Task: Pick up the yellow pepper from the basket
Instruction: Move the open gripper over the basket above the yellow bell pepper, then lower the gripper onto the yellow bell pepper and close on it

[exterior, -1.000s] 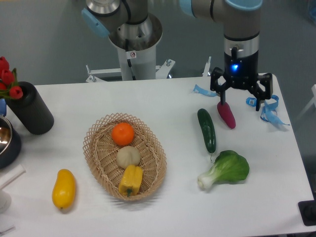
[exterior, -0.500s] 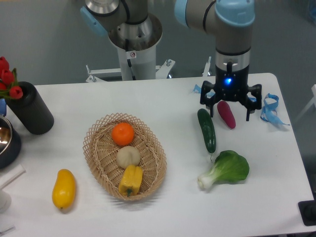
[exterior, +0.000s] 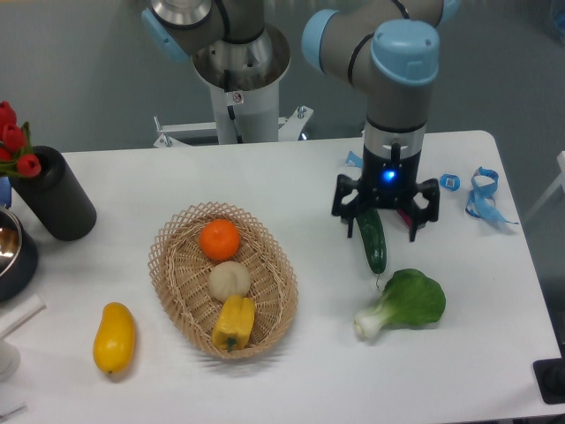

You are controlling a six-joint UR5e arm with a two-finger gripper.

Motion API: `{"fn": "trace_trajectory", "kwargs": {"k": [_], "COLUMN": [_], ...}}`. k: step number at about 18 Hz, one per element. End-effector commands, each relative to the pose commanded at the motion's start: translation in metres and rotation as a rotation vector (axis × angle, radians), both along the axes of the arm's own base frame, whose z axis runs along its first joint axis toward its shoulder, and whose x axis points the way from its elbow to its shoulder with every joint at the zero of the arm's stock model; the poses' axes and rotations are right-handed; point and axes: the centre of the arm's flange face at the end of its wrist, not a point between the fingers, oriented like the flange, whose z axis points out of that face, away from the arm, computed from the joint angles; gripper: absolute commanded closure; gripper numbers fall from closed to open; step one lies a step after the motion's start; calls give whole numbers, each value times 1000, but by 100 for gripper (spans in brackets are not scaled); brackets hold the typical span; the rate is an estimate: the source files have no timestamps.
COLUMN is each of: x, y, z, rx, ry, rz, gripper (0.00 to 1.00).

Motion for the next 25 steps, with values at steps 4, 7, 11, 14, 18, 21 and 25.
{"fn": "trace_trajectory", "kwargs": {"k": [4,7,11,14,18,21,25], "x": [20,36,62,78,92,100,107], "y": [21,38,78,98,114,123,134], "z": [-1,-6,-37,-60,-77,-97,-125], "rx": [36,31,2,-21,-32,-75,-121], "ry": [-20,-28,-69,-96,-103,-105,-102], "rz": [-60,-94,-172,-215,-251,-266,-284], "gripper": [0,0,0,0,0,0,0]}}
